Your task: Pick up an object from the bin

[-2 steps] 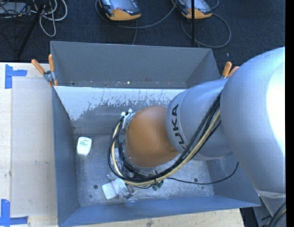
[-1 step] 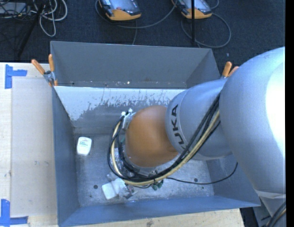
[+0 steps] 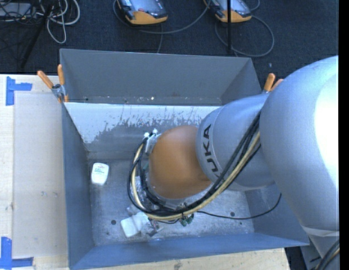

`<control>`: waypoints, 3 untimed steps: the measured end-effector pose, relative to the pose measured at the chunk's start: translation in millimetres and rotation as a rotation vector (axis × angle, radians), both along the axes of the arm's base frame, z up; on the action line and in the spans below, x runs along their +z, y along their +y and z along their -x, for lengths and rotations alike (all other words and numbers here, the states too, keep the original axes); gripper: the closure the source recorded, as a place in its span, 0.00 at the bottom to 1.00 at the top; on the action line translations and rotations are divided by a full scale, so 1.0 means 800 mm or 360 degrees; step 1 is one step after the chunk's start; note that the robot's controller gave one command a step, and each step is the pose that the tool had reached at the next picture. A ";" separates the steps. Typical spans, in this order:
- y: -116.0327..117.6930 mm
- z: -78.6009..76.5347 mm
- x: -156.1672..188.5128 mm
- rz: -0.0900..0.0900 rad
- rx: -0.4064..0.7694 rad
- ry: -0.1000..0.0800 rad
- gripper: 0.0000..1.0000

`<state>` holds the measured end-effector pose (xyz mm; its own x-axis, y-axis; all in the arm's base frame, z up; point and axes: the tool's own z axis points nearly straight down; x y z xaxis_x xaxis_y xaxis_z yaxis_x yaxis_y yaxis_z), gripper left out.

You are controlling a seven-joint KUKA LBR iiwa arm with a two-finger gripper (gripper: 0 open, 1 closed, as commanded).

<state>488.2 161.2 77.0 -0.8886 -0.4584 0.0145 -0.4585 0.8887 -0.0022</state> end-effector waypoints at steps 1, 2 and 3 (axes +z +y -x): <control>0.000 0.000 0.000 0.0000 -0.0003 0.0000 1.00; 0.000 0.000 0.000 0.0000 -0.0005 0.0000 1.00; 0.000 0.000 0.000 -0.0001 -0.0006 0.0000 1.00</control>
Offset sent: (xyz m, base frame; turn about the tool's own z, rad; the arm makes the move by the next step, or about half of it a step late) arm 0.0000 0.0000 0.0000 0.0000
